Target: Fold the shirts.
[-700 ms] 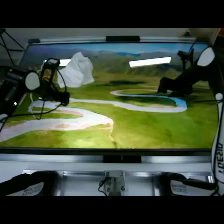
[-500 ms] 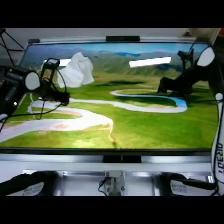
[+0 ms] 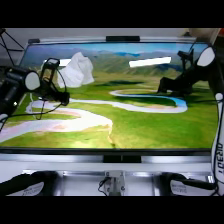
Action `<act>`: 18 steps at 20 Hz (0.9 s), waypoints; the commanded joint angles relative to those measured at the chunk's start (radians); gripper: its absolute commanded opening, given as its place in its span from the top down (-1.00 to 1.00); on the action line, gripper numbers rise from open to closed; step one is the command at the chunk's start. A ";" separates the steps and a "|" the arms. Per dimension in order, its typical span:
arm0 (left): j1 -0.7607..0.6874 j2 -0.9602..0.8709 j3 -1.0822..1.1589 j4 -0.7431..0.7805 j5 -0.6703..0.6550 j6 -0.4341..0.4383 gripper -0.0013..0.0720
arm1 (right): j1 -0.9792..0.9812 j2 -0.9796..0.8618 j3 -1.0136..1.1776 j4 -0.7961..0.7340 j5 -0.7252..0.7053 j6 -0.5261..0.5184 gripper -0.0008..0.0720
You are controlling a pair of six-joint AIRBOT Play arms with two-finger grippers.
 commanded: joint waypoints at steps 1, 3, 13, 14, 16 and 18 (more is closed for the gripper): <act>0.000 0.000 0.000 -0.001 0.004 -0.006 -1.00 | 0.000 -0.001 0.001 0.000 0.000 0.000 -0.76; 0.000 -0.006 0.000 -0.013 0.062 -0.046 -1.00 | 0.000 -0.001 0.001 0.000 -0.031 0.001 -0.76; 0.011 -0.072 0.001 -0.081 0.645 -0.207 -1.00 | 0.000 -0.001 0.001 0.005 -0.314 -0.001 -0.75; 0.011 -0.072 0.001 -0.080 0.689 -0.212 -1.00 | 0.000 -0.001 0.001 0.002 -0.315 -0.001 -0.75; 0.019 -0.076 0.000 -0.062 0.759 -0.206 -1.00 | 0.000 -0.001 0.001 -0.003 -0.314 -0.002 -0.75; 0.060 -0.119 0.014 -0.063 0.763 -0.285 -0.43 | 0.000 -0.001 0.001 -0.003 -0.314 -0.020 -0.75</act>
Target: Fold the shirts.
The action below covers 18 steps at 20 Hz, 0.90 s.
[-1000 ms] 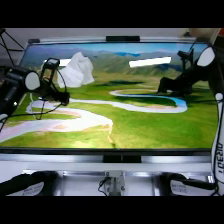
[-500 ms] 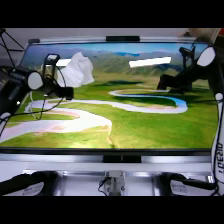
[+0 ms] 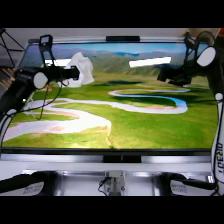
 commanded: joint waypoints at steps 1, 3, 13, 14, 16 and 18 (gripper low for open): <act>0.071 -0.077 0.031 0.006 0.031 -0.138 -0.42 | 0.000 0.000 0.001 -0.003 -0.019 -0.019 -0.75; 0.159 -0.195 0.099 -0.049 -0.108 -0.153 -0.55 | 0.000 0.000 0.001 -0.003 -0.019 -0.019 -0.75; 0.306 -0.525 0.186 -0.680 -0.040 -0.040 -0.86 | 0.000 0.000 0.001 0.063 0.003 -0.019 -0.75; 0.296 -0.538 0.186 -0.694 0.006 -0.040 -0.85 | 0.000 0.000 0.001 0.063 0.002 -0.019 -0.75; 0.283 -0.557 0.186 -0.700 0.090 -0.040 -0.58 | 0.000 0.000 0.001 0.064 0.005 -0.018 -0.75; 0.274 -0.563 0.186 -0.700 0.140 -0.040 -0.11 | 0.000 0.000 0.001 0.098 0.018 -0.004 -0.75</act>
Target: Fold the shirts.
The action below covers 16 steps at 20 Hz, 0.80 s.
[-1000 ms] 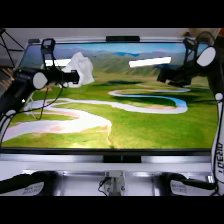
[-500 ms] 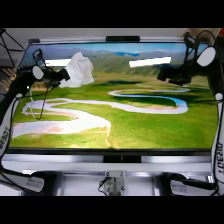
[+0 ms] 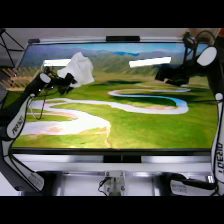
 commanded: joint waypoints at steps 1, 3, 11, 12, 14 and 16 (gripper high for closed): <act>-0.013 -0.026 0.002 -0.043 0.119 0.006 0.15 | 0.000 0.000 0.001 0.056 0.011 0.012 -0.75; -0.013 -0.026 0.002 -0.043 0.110 0.005 0.35 | 0.000 0.000 0.001 0.068 0.007 0.012 -0.75; -0.034 0.229 0.017 -0.188 0.015 0.362 0.90 | -0.001 0.036 0.002 0.035 0.044 -0.032 -0.75; -0.046 0.318 0.032 -0.188 0.016 0.427 0.90 | -0.001 0.066 0.002 0.034 0.041 -0.034 -0.75; -0.091 0.502 0.063 -0.189 0.019 0.537 0.90 | -0.001 0.139 0.021 0.004 0.034 -0.044 -0.75; -0.179 0.710 0.069 -0.188 0.042 0.643 0.89 | 0.000 0.240 0.074 -0.071 0.037 -0.043 -0.75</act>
